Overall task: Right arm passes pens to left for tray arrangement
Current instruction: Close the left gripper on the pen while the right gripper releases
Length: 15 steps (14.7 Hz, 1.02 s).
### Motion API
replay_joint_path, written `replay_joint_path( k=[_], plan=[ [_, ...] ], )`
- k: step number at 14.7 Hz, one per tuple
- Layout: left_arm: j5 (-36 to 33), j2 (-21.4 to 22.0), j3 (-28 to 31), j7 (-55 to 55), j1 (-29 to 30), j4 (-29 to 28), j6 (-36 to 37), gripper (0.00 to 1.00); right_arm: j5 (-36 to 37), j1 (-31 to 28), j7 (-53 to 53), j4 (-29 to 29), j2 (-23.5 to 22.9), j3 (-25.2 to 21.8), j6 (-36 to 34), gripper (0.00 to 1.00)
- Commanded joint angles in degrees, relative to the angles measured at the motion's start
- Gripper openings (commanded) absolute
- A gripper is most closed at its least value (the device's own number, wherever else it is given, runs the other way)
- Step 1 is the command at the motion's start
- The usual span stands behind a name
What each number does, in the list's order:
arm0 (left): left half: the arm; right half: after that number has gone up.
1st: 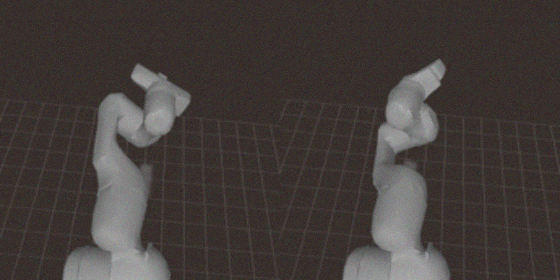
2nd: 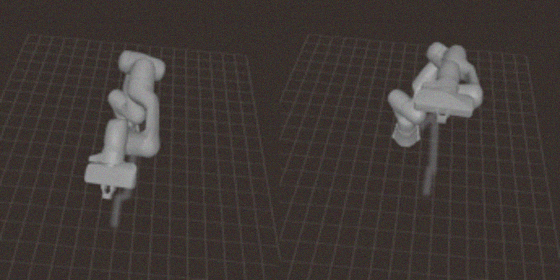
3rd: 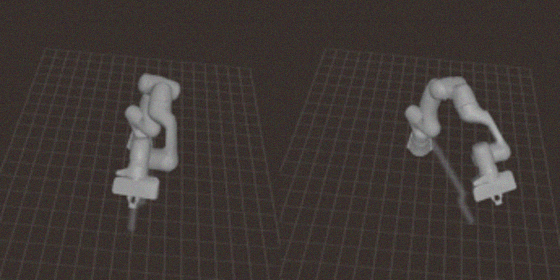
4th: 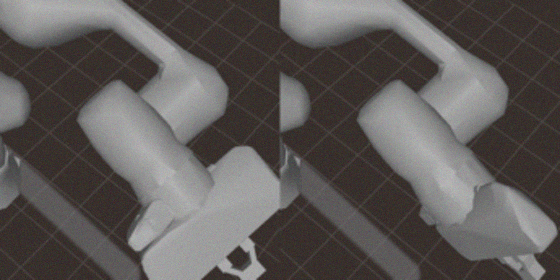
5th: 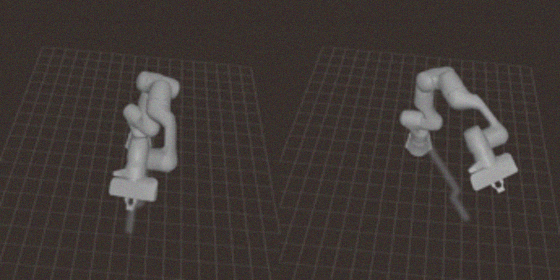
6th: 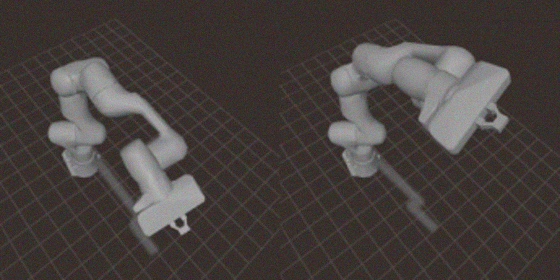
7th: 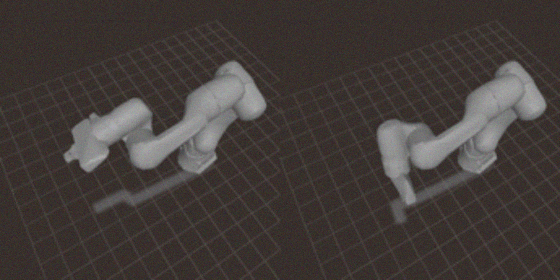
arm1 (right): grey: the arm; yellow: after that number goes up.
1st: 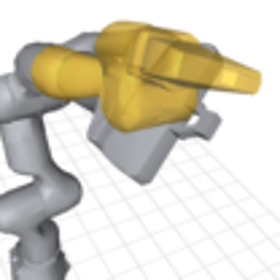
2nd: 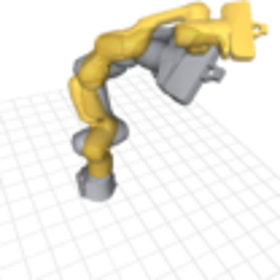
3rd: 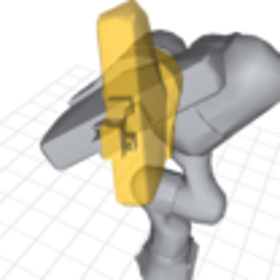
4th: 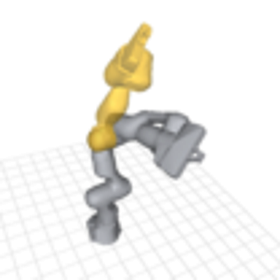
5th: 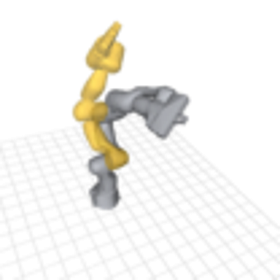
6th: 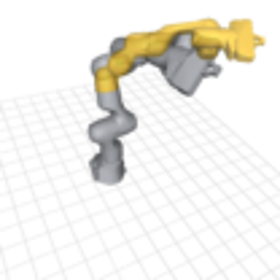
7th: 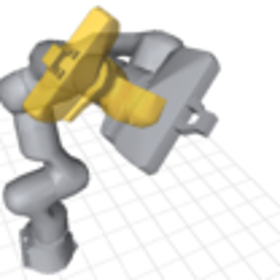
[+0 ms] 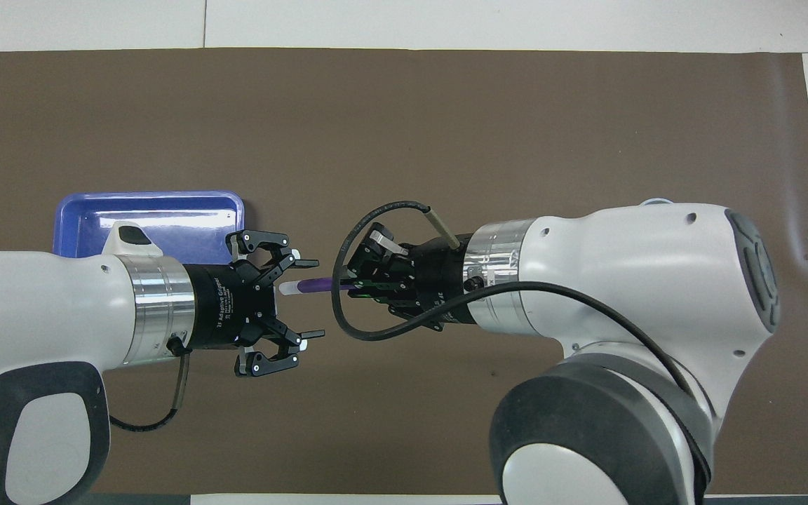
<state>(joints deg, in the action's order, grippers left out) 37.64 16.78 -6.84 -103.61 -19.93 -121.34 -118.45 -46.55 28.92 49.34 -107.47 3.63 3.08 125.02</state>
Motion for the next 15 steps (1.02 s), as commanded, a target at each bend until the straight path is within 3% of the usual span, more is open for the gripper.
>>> replay_joint_path(
  k=[1, 6, 9, 15],
  plan=[
    [0.4, 1.6, 0.1, -1.3, 0.1, -1.4, -0.3, 0.57, -1.2, 0.1, 0.6, -0.3, 0.1, 0.2, 0.7, 0.00],
    [0.4, 1.5, 0.1, -1.3, 0.4, -1.4, -0.3, 0.33, -1.0, 0.1, 0.5, -0.2, 0.1, 0.2, 0.6, 0.00],
    [0.4, 1.6, 0.2, -1.4, 0.8, -1.4, 0.0, 0.03, -0.7, 0.0, 0.2, -0.2, 0.1, 0.2, 0.5, 0.00],
    [0.4, 1.6, 0.3, -1.4, 0.9, -1.4, -0.4, 0.00, -0.3, -0.5, -0.5, 0.0, -0.1, 0.2, 0.0, 0.00]
  ],
)
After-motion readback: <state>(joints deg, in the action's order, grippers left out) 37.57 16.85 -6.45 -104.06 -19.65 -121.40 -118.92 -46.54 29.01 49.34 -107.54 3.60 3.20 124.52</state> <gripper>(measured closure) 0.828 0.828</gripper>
